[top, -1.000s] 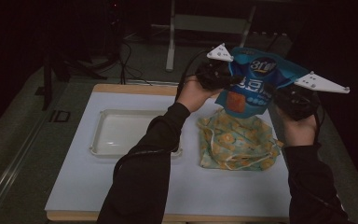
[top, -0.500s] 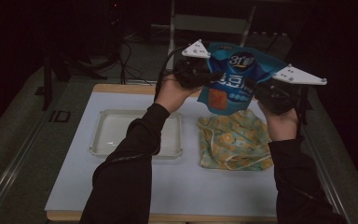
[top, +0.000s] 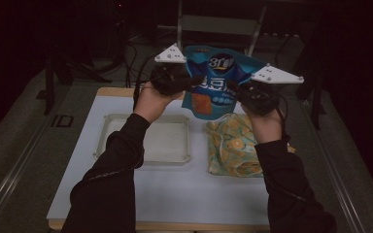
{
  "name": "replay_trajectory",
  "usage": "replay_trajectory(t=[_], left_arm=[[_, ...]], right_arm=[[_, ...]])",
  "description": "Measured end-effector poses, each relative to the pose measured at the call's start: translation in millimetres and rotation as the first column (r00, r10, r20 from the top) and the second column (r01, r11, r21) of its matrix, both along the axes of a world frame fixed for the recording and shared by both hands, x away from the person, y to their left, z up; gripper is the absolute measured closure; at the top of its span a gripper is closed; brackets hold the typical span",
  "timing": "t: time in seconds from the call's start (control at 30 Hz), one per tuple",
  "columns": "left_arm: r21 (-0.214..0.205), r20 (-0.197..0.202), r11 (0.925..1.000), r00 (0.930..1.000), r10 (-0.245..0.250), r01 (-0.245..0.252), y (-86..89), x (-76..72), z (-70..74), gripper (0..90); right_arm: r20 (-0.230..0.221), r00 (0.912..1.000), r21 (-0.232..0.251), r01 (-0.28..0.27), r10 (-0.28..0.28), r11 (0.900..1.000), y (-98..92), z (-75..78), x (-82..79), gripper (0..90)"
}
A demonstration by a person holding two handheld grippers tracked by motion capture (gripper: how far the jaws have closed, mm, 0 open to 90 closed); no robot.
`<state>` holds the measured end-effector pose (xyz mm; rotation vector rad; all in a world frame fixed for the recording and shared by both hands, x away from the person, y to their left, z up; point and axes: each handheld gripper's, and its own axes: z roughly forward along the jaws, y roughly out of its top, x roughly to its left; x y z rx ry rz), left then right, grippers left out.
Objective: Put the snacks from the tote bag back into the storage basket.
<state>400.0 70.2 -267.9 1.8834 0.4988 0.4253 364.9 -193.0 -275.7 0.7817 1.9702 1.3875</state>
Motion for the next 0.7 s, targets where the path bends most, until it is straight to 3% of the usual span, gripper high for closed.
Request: replay_trajectory(t=[0.37,0.43,0.7], left_arm=[[0.005,0.001,0.9982,0.9982,0.059,-0.059,43.0,-12.1,-3.1,88.3],[0.005,0.001,0.9982,0.9982,0.059,-0.059,43.0,-12.1,-3.1,88.3],[0.003,-0.019,0.9947,0.9945,0.103,-0.103,80.5,-22.5,-14.2,88.3]], right_arm=[[-0.003,0.9980,0.007,-0.063,0.063,0.9980,42.0,-3.8,4.3,87.9],[-0.003,0.9976,0.004,-0.069,0.069,0.9976,45.6,-4.5,4.4,87.9],[-0.021,0.9934,0.002,-0.113,0.113,0.9936,78.5,-12.9,6.0,87.9]])
